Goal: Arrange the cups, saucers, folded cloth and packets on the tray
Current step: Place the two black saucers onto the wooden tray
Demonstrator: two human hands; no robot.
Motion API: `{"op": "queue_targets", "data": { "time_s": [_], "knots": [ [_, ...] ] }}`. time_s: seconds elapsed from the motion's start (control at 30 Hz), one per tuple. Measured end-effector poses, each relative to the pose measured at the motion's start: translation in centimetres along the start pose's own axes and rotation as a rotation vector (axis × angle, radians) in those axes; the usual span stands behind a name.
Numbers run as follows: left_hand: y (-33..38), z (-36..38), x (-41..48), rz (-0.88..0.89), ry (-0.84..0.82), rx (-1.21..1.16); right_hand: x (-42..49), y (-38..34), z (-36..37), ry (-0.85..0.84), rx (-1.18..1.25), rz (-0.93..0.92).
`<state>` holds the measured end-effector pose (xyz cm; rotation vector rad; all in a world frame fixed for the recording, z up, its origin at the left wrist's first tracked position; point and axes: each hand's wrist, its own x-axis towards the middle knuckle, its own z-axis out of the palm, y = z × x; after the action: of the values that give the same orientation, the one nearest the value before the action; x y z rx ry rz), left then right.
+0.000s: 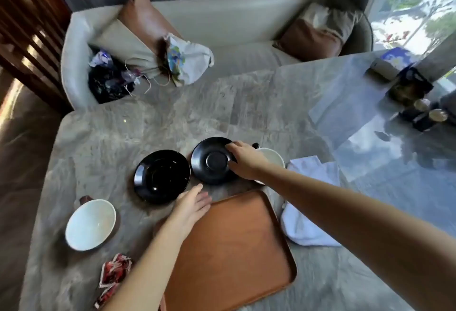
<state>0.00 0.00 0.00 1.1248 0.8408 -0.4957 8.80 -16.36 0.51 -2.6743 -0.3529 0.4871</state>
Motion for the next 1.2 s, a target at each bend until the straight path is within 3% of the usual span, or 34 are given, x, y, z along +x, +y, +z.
{"op": "queue_targets", "data": {
  "time_s": [0.2, 0.6, 1.0, 1.2],
  "knots": [
    [0.1, 1.3, 3.2, -0.054, 0.028, -0.185, 4.4, 1.2, 0.6, -0.032, -0.017, 0.105],
    [-0.5, 1.5, 6.2, -0.012, 0.147, -0.184, 7.8, 2.2, 1.7, -0.017, 0.039, 0.194],
    [-2.0, 2.0, 3.4, 0.047, 0.164, -0.247, 5.8, -0.4, -2.2, 0.138, 0.111, -0.004],
    [-3.6, -0.3, 1.3, 0.130, 0.158, -0.081, 1.1, -0.7, -2.4, 0.113, 0.112, -0.051]
  ]
}}
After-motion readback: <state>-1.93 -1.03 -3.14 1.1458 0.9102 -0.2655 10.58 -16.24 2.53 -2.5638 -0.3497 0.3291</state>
